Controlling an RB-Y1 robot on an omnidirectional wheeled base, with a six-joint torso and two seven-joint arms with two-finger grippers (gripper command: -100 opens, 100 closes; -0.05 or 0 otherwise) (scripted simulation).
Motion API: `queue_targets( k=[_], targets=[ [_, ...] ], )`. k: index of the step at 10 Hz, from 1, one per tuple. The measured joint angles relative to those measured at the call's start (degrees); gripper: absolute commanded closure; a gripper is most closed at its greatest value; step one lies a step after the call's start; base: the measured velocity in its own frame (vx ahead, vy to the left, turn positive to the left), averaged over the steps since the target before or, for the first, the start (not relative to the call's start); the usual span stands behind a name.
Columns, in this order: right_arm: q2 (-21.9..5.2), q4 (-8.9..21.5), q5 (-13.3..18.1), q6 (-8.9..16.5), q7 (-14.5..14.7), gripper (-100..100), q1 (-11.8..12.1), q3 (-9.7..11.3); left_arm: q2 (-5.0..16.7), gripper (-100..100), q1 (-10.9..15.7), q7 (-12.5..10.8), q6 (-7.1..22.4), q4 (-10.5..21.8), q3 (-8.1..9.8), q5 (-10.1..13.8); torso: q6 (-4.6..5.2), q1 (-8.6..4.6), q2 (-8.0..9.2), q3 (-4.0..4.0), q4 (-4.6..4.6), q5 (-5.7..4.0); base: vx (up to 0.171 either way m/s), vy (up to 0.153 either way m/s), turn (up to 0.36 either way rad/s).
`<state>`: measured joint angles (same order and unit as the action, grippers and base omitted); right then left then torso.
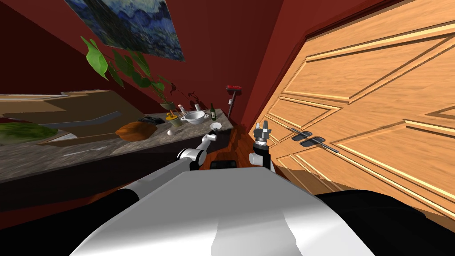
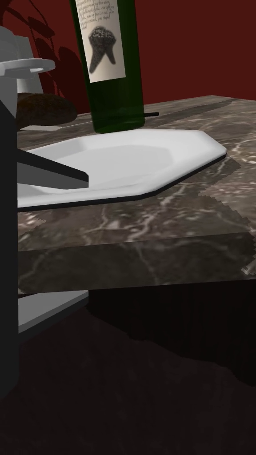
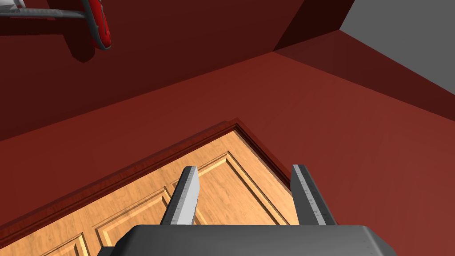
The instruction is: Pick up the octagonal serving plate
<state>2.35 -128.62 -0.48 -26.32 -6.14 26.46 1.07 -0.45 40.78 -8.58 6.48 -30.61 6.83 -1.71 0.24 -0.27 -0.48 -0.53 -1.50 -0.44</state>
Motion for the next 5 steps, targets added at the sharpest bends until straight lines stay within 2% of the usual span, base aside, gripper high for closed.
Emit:
queue_targets(
  k=[1,2,3,4,5],
  targets=[
    [0.0,0.0,0.0,0.0,0.0,0,0.0,0.0,0.0,100,-1.0,-0.5,-0.4,-0.9,-0.48,-0.7,-0.09,0.14,-0.15,0.07,-0.04,-0.04,0.085,0.028,0.046],
    [0.0,0.0,0.0,0.0,0.0,0,0.0,0.0,-0.1,100,-1.5,-1.8,-0.7,-0.3,-1.32,-2.7,-0.2,0.33,-0.39,0.26,0.13,-0.03,0.101,0.048,0.034],
    [0.0,0.0,0.0,0.0,0.0,0,0.0,0.0,-0.6,100,-1.3,-2.8,-1.0,1.1,-0.93,-5.5,-0.22,0.5,-0.69,0.52,0.33,0.0,0.06,0.018,-0.025],
    [0.0,0.0,0.0,0.0,0.0,0,0.0,0.0,-0.2,100,-2.2,-3.3,-0.2,0.2,-2.42,-5.2,-0.35,0.57,-0.85,0.7,0.53,-0.02,0.026,-0.005,-0.009],
    [0.0,0.0,0.0,0.0,0.0,0,0.0,0.0,0.5,100,-4.1,-3.5,1.2,-2.4,-4.91,-3.9,-0.48,0.62,-0.81,0.78,0.74,-0.03,0.004,-0.005,0.008]
  ],
)
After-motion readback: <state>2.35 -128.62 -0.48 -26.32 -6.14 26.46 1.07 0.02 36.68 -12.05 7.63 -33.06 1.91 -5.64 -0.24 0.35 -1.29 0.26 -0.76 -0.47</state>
